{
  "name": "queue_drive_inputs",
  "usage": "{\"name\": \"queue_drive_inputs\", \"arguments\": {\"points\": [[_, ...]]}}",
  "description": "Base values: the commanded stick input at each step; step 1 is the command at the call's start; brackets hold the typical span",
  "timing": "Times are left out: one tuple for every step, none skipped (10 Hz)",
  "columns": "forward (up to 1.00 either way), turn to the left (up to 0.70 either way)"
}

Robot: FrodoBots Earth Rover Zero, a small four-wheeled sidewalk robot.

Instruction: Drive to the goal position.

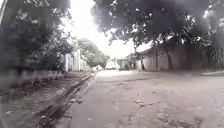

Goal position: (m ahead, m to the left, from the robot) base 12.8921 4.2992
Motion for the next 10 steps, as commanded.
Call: {"name": "queue_drive_inputs", "arguments": {"points": [[0.7, 0.0], [0.7, 0.0], [0.7, 0.0], [0.7, 0.0], [0.7, 0.0], [0.7, 0.0], [0.7, 0.0], [0.7, 0.0], [0.7, 0.0], [0.7, 0.0]]}}
